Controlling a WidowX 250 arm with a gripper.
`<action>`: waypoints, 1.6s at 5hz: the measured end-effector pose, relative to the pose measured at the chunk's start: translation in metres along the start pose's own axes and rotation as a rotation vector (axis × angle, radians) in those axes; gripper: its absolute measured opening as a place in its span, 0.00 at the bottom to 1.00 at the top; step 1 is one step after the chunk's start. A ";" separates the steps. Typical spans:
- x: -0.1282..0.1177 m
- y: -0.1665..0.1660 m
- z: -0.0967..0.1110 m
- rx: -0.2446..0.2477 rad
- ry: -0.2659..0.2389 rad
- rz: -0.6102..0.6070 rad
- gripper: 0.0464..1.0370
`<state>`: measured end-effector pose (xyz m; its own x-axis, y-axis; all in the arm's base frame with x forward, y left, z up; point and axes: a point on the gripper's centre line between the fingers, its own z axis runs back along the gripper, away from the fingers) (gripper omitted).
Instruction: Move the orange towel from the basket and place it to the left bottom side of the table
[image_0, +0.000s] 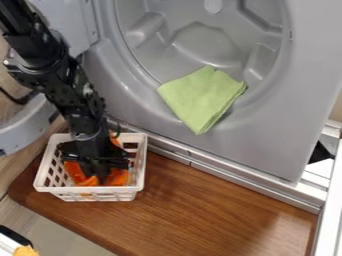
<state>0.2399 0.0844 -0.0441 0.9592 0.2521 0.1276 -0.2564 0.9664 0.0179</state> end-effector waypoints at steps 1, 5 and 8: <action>0.001 0.000 0.012 -0.006 -0.003 -0.004 0.05; -0.012 -0.020 0.086 -0.060 -0.046 -0.078 0.05; -0.043 -0.092 0.109 -0.137 -0.091 -0.367 0.05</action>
<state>0.2094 -0.0206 0.0565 0.9682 -0.1106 0.2244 0.1253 0.9907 -0.0527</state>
